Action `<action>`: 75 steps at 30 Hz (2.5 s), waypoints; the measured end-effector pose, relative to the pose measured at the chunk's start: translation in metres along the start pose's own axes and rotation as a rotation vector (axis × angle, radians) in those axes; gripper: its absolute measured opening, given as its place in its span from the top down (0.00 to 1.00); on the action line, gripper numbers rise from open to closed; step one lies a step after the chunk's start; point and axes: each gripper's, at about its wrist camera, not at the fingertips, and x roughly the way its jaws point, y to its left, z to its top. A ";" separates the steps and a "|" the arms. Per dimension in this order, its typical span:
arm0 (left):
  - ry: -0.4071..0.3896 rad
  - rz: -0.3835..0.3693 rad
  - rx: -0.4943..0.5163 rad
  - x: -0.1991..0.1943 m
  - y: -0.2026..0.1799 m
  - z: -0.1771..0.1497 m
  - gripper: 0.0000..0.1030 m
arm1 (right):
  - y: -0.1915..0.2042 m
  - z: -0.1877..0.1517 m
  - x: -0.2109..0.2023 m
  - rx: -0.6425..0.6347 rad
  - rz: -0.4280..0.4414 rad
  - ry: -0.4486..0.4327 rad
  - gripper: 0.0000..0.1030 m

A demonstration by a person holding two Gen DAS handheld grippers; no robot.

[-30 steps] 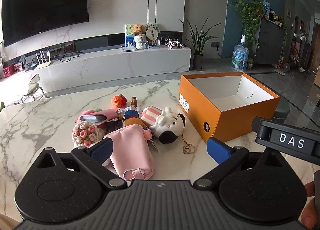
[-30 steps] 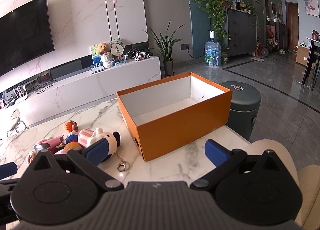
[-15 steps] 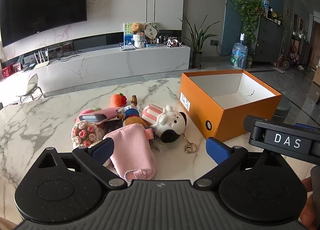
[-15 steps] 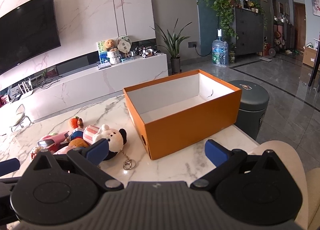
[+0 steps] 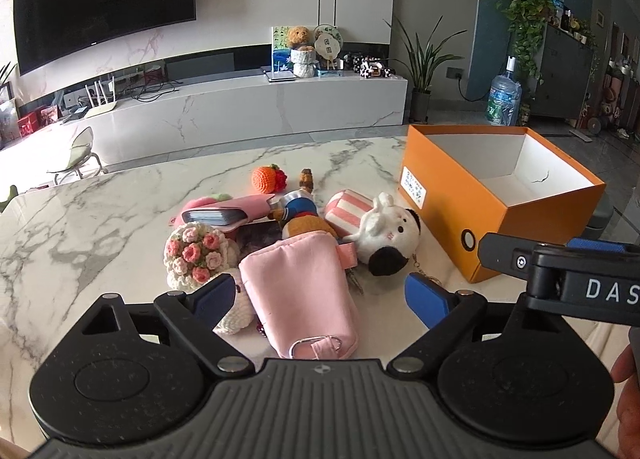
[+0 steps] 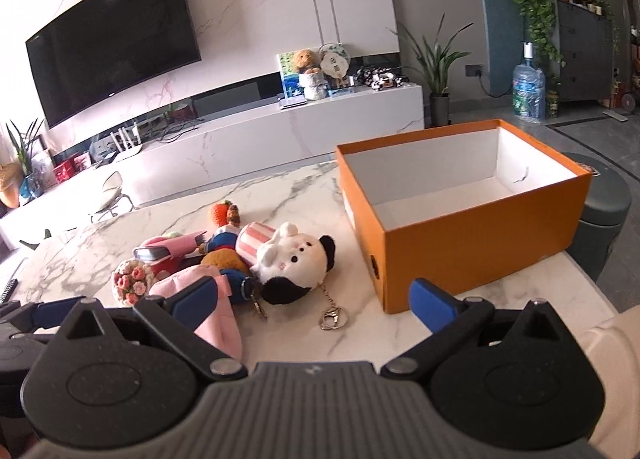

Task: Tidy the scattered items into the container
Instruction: 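Grasp the pink pouch with the left gripper while the right gripper grasps the striped-hat bunny, then carry the pink pouch and striped-hat bunny over the orange box with both grippers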

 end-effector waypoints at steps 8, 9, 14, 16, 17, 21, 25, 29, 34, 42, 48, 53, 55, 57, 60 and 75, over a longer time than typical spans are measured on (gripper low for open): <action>0.104 -0.019 -0.086 0.035 0.018 -0.004 0.14 | 0.008 0.003 0.052 -0.091 0.038 0.116 0.39; 0.122 -0.019 -0.090 0.040 0.019 -0.006 0.16 | 0.009 0.001 0.059 -0.101 0.044 0.137 0.41; 0.243 -0.038 -0.097 0.066 0.022 -0.026 0.34 | 0.009 -0.013 0.090 -0.133 0.060 0.225 0.48; 0.278 -0.050 -0.110 0.074 0.023 -0.033 0.35 | 0.010 -0.017 0.098 -0.149 0.063 0.241 0.48; 0.283 -0.053 -0.112 0.077 0.023 -0.034 0.35 | 0.011 -0.018 0.101 -0.153 0.069 0.248 0.48; 0.286 -0.051 -0.116 0.085 0.023 -0.033 0.22 | 0.014 -0.019 0.116 -0.176 0.095 0.274 0.45; 0.296 -0.054 -0.135 0.092 0.027 -0.028 0.16 | 0.017 -0.015 0.126 -0.203 0.110 0.268 0.41; 0.276 -0.073 -0.158 0.095 0.030 -0.021 0.15 | 0.021 -0.005 0.133 -0.268 0.116 0.218 0.30; 0.284 -0.098 -0.170 0.106 0.032 -0.016 0.10 | 0.021 0.009 0.155 -0.316 0.126 0.210 0.24; 0.279 -0.130 -0.184 0.111 0.035 -0.011 0.17 | 0.027 0.023 0.189 -0.384 0.125 0.198 0.16; 0.281 -0.144 -0.197 0.109 0.037 -0.008 0.31 | 0.029 0.019 0.208 -0.397 0.131 0.223 0.15; 0.265 -0.151 -0.185 0.098 0.035 -0.006 0.53 | 0.033 0.014 0.204 -0.424 0.112 0.222 0.24; 0.259 -0.152 -0.181 0.093 0.034 -0.005 0.57 | 0.033 0.012 0.198 -0.415 0.114 0.227 0.26; 0.252 -0.142 -0.170 0.086 0.033 -0.006 0.59 | 0.032 0.010 0.191 -0.404 0.111 0.230 0.26; 0.238 -0.127 -0.160 0.075 0.033 -0.006 0.60 | 0.031 0.005 0.176 -0.389 0.109 0.223 0.27; 0.125 -0.088 -0.112 0.021 0.008 0.008 0.61 | 0.017 0.011 0.080 -0.306 0.135 0.088 0.28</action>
